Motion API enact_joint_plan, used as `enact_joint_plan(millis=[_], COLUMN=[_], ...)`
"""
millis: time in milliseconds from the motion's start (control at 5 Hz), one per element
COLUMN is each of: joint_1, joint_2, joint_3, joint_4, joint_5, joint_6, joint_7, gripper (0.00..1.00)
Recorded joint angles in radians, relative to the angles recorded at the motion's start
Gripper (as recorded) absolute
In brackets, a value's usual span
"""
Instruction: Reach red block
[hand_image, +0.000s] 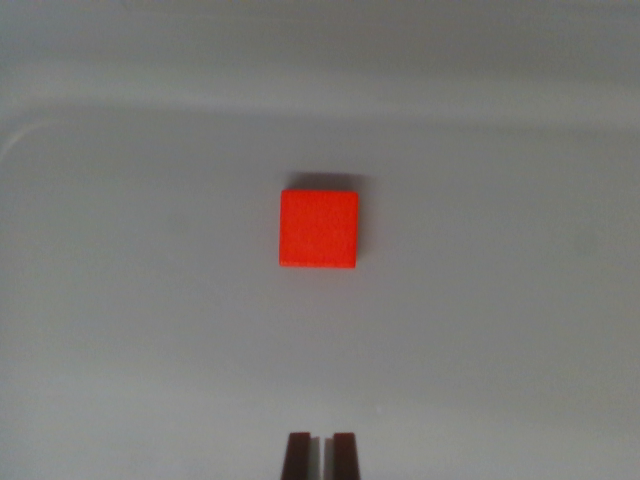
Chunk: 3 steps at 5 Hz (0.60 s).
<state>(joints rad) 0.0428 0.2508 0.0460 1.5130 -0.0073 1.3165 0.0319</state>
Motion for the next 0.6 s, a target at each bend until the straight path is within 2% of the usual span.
enact_joint_plan(millis=[200, 400, 600], joint_1=[0.0, 0.0007, 0.0007], joint_2=[0.0, 0.045, 0.045], joint_3=[0.0, 0.0, 0.0], joint_4=[0.0, -0.002, -0.002], joint_5=[0.0, -0.0044, -0.0044], joint_6=[0.0, -0.042, -0.042], joint_7=[0.0, 0.001, 0.001], gripper=[0.0, 0.0, 0.0])
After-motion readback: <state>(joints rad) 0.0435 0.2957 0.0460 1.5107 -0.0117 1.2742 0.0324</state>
